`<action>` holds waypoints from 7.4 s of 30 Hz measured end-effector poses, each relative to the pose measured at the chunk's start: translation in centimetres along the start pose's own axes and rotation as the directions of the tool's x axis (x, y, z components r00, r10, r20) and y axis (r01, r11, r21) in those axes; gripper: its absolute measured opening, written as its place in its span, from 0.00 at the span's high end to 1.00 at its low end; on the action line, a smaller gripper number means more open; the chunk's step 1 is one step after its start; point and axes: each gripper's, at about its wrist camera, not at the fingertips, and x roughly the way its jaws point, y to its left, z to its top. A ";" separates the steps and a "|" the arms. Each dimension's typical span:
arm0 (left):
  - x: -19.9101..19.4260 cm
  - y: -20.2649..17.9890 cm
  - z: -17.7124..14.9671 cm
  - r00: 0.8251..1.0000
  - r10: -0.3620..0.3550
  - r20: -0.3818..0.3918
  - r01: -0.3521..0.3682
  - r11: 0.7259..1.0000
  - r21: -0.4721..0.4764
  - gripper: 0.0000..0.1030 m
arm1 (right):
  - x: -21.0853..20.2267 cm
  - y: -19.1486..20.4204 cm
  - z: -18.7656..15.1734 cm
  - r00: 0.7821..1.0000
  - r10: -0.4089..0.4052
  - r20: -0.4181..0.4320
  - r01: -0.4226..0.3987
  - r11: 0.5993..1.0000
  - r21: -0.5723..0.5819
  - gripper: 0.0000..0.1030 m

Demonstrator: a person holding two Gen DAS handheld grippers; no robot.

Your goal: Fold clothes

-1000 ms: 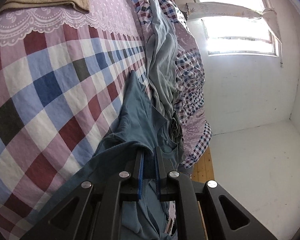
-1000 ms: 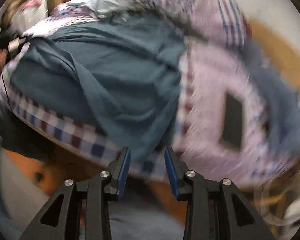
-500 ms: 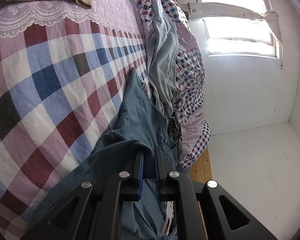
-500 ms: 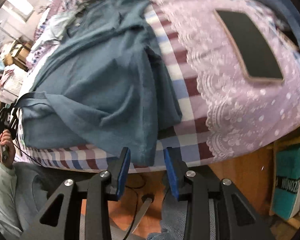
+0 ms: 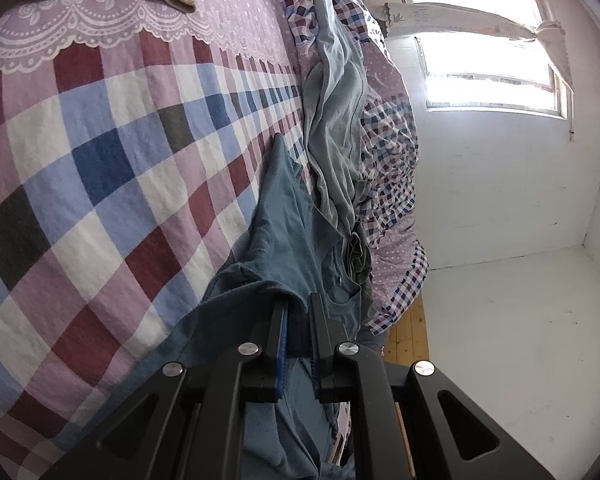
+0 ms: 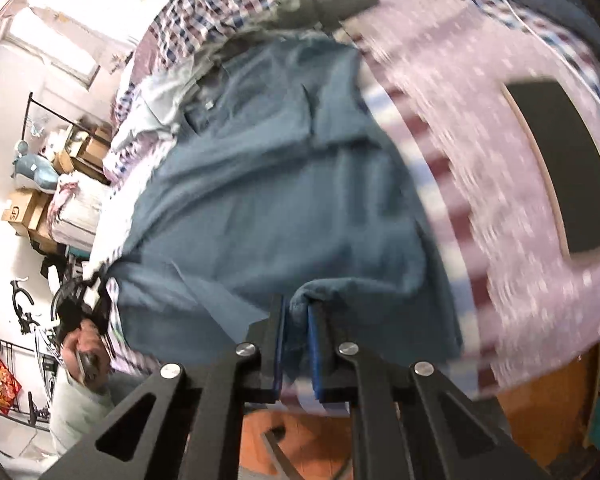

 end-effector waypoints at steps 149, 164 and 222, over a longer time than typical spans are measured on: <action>1.3 -1.3 0.2 0.972 0.204 -0.115 -0.178 0.963 0.200 0.44 | -4.1 4.3 -1.6 0.891 -0.044 0.452 0.227 0.905 -0.360 0.96; 2.1 0.9 1.6 0.974 0.158 -0.160 -0.163 0.986 -0.021 0.54 | -3.9 4.4 -1.7 0.892 -0.057 0.448 0.242 0.898 -0.368 0.96; 20.1 -8.7 20.0 0.960 0.281 0.008 -0.280 0.953 0.111 0.98 | 7.3 9.7 33.0 0.777 -0.243 0.581 0.488 0.816 -0.311 0.97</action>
